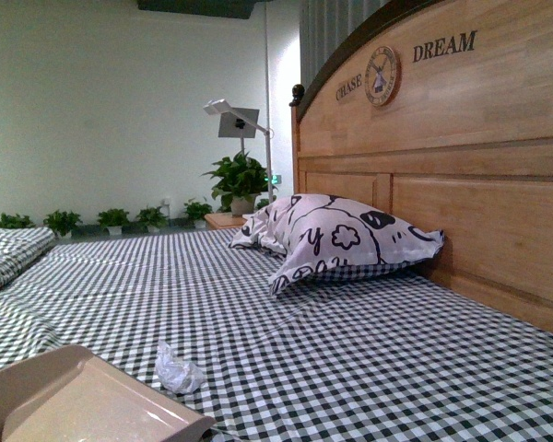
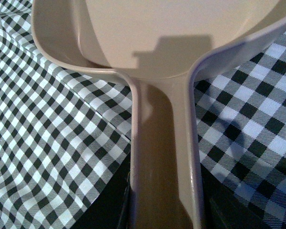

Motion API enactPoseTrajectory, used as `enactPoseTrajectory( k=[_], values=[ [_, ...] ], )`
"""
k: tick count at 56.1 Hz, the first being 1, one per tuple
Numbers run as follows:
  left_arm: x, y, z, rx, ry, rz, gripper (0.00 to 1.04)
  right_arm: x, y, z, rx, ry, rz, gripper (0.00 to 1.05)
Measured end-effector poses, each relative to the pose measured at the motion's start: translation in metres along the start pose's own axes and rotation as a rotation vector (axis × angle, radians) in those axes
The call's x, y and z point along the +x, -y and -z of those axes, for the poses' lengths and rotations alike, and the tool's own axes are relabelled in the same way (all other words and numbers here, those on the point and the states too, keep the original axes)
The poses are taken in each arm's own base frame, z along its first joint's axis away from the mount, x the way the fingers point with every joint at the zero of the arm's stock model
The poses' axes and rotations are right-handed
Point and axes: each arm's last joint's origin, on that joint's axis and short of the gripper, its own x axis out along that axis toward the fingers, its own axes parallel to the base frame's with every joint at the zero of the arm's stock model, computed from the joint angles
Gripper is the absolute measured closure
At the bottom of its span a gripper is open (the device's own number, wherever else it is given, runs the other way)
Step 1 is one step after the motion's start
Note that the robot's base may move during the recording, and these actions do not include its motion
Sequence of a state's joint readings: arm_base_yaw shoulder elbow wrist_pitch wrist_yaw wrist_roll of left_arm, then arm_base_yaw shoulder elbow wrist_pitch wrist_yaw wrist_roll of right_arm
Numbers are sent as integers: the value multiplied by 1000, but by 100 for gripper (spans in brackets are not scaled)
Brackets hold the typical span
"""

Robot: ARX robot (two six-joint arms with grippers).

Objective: Clean up trash

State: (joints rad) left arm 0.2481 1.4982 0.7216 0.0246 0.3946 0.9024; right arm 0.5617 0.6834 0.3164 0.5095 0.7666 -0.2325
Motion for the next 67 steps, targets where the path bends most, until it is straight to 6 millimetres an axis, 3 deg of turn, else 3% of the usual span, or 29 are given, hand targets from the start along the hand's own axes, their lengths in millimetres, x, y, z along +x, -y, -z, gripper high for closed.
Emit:
enactPoseTrajectory(
  k=[27, 49, 53, 60, 67],
  values=[
    [15, -9, 0, 8, -50, 54, 78, 0, 0, 0, 0, 0, 0, 84],
    [16, -9, 1, 14, -61, 61, 78, 0, 0, 0, 2, -7, -1, 84],
    [16, -9, 1, 15, -61, 61, 78, 10, -6, -1, -59, -149, -84, 84],
    [16, -9, 1, 16, -63, 60, 78, 32, -19, -11, -49, -212, -206, 84],
    [16, -9, 1, 17, -63, 60, 78, 78, -51, -19, -42, -254, -384, 84]
  ],
)
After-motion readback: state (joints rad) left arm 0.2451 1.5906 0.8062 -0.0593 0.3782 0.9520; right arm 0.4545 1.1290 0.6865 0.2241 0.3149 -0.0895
